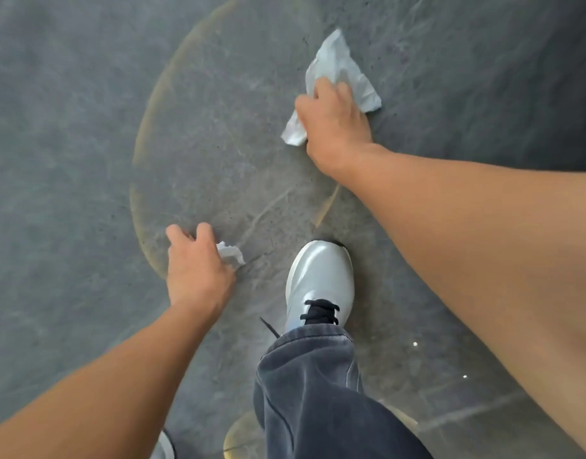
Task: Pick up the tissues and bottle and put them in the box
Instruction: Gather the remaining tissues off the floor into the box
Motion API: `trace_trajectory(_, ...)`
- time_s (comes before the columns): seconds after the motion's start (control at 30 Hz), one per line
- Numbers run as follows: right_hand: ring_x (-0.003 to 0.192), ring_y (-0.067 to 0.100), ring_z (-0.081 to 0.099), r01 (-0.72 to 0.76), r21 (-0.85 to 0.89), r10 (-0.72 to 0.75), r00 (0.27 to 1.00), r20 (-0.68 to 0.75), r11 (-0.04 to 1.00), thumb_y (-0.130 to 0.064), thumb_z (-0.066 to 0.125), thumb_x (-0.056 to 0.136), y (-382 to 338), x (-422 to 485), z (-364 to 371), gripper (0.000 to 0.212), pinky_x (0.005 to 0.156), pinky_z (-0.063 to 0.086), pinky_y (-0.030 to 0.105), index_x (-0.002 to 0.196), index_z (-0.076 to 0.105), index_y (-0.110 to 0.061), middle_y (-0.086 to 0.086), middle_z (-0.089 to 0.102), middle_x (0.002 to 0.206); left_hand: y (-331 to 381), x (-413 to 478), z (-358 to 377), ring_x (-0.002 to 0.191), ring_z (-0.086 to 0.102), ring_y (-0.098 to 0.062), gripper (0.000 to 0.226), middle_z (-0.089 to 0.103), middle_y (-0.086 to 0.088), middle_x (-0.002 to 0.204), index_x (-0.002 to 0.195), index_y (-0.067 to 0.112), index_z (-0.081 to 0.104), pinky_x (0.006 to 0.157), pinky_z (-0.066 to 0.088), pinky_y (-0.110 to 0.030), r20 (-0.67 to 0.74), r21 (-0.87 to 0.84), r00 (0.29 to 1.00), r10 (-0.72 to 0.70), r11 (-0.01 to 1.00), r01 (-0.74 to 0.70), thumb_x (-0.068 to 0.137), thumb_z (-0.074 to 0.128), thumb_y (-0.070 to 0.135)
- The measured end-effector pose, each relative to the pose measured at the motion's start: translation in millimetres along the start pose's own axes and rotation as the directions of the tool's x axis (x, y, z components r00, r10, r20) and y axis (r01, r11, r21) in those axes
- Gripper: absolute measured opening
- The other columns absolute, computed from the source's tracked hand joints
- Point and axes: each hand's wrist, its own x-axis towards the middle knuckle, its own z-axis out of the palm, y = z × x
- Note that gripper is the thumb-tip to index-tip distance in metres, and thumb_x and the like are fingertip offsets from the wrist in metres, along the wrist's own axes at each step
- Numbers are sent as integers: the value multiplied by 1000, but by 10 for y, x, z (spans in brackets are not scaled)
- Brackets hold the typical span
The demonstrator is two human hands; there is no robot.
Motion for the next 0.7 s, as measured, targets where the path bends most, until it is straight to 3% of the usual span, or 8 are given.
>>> trace_trajectory(0.07, 109, 35, 48, -5, 52, 2, 998, 65, 999, -8, 43, 90, 18, -130, -87, 27, 81, 41, 43, 114, 55, -10, 16, 49, 125, -40, 37, -169, 82, 50, -35, 17, 42, -9, 97, 83, 12, 50, 63, 38, -37, 57, 8, 997, 44, 999, -44, 75, 63, 19)
trace_trajectory(0.2, 90, 26, 39, -229, 233, 201, 970, 136, 945, -17, 35, 92, 6, -495, -389, 29, 76, 29, 34, 115, 51, -12, 12, 49, 121, 36, 6, -627, 80, 47, -30, 9, 45, -5, 87, 84, 13, 53, 65, 36, -35, 76, 34, 985, 154, 987, -157, 75, 53, 14)
trace_trajectory(0.27, 95, 30, 44, -298, 231, 274, 953, 131, 926, -16, 37, 92, -57, -807, -607, 29, 76, 31, 36, 116, 52, -12, 13, 49, 122, 133, -50, -861, 79, 46, -28, 11, 44, -4, 86, 86, 13, 53, 66, 37, -35, 78, 71, 971, 224, 971, -230, 75, 52, 14)
trace_trajectory(0.37, 108, 36, 49, -270, 178, 266, 963, 45, 946, -8, 44, 90, -239, -1439, -850, 25, 79, 40, 42, 112, 56, -9, 16, 51, 121, 252, -263, -1212, 86, 52, -33, 16, 48, -8, 92, 91, 12, 57, 69, 40, -36, 84, 134, 933, 350, 924, -359, 77, 53, 16)
trace_trajectory(0.5, 106, 36, 50, -401, 240, 420, 907, -33, 884, -3, 52, 83, -512, -2393, -1031, 23, 70, 36, 38, 105, 56, -9, 14, 50, 117, 346, -818, -1655, 96, 55, -39, 25, 53, -15, 104, 98, 11, 59, 73, 41, -37, 106, 246, 839, 534, 803, -543, 74, 58, 18)
trace_trajectory(0.7, 109, 35, 49, -608, 450, 670, 742, 29, 654, 2, 57, 74, -964, -4223, -1018, 31, 68, 35, 36, 102, 55, -11, 10, 49, 118, 219, -2002, -1829, 99, 56, -38, 26, 56, -14, 103, 93, 13, 60, 74, 44, -38, 289, 415, 663, 690, 533, -737, 67, 57, 13)
